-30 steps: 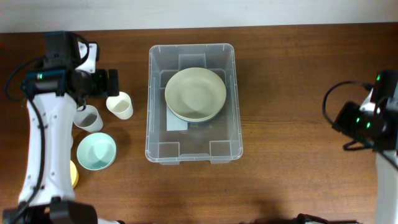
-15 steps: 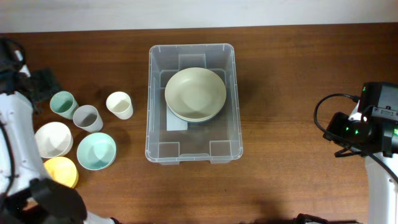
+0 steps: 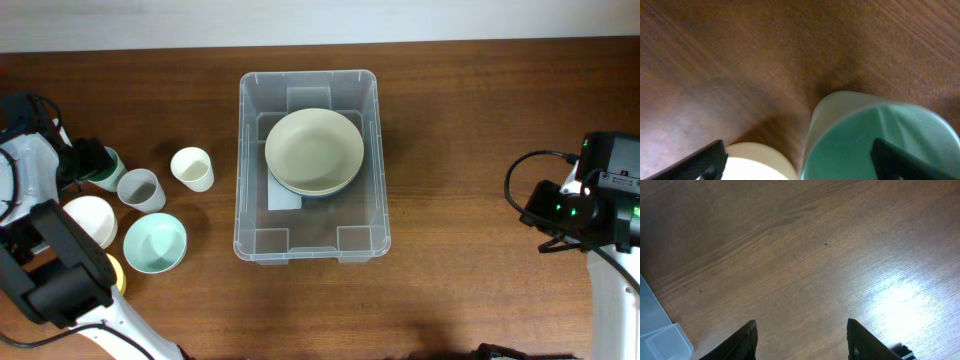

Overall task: Pack container
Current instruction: 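Withdraw the right gripper and reach the left gripper to the sage-green cup, then grasp the sage-green cup and place it in the container's front right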

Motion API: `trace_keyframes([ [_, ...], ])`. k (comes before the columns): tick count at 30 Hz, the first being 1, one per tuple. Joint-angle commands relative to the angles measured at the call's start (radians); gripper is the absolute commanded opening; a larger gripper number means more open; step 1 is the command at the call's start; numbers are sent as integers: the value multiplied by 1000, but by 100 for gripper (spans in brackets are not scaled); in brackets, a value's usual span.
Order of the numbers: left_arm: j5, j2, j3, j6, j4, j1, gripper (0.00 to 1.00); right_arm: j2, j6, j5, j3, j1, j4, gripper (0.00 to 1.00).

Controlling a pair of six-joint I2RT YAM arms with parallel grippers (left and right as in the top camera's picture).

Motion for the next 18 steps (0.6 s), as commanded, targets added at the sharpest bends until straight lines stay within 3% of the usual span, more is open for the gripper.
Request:
trace_keyframes([
  [1, 25, 31, 12, -10, 20, 3, 64, -4, -9, -2, -3, -8, 2, 53],
  [2, 26, 31, 12, -10, 26, 3, 53, -4, -9, -2, -3, -8, 2, 53],
  [6, 29, 31, 12, -10, 31, 3, 39, -4, -9, -2, -3, -8, 2, 53],
  [8, 60, 31, 12, -10, 32, 3, 25, -4, -9, -2, -3, -8, 2, 53],
  [11, 85, 31, 12, -10, 39, 3, 17, -4, -9, -1, -3, -8, 2, 53],
  [13, 85, 30, 16, -11, 50, -1, 1, -4, -9, -1, -3, -8, 2, 53],
  [18, 86, -11, 131, -10, -18, -17, 0, -4, -9, 5, -3, -8, 2, 53],
])
